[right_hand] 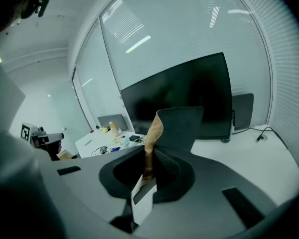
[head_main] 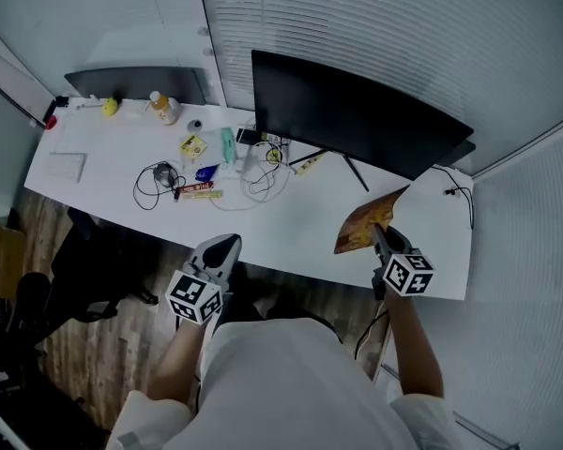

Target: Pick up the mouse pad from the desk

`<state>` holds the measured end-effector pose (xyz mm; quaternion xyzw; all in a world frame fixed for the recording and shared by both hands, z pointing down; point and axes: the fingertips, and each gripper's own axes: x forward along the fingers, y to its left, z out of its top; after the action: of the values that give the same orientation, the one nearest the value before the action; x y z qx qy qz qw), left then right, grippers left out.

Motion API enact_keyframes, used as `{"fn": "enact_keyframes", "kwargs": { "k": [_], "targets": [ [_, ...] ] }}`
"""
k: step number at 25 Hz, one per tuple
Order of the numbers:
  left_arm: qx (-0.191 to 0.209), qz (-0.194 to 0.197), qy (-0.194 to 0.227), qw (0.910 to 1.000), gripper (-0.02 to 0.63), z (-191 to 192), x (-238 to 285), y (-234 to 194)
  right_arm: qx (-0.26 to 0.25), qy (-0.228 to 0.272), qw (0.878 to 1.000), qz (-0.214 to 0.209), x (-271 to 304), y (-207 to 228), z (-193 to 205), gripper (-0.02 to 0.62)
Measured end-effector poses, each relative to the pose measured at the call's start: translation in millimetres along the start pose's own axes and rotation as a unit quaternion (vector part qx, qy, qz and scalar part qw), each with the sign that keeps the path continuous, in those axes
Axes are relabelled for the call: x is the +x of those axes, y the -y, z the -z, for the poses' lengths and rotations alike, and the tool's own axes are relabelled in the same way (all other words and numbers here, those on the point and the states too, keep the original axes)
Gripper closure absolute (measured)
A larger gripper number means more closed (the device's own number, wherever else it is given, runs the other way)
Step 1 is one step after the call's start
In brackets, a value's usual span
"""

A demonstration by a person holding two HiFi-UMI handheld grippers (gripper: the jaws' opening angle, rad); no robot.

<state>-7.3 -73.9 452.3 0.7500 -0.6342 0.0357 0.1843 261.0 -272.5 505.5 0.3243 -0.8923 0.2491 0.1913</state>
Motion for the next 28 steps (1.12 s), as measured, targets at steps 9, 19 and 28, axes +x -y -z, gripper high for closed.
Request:
{"fn": "enact_keyframes", "kwargs": {
  "k": [9,19,28],
  "targets": [
    [0.016,-0.012,0.035,0.9992,0.589,-30.6,-38.4,-14.1,-0.053,0.061,0.997,0.019,-49.6,-27.1,-31.5,0.545],
    [0.035,-0.006,0.053,0.9979,0.589,-56.2,-62.9,-40.3,-0.076,0.13,0.988,0.04,-79.0,-66.1,-62.7,0.545],
    [0.037,0.001,0.055,0.9978,0.589,-60.7,-66.7,-53.1,-0.082,0.145,0.985,0.044,-81.9,-85.4,-71.5,0.545]
  ]
}}
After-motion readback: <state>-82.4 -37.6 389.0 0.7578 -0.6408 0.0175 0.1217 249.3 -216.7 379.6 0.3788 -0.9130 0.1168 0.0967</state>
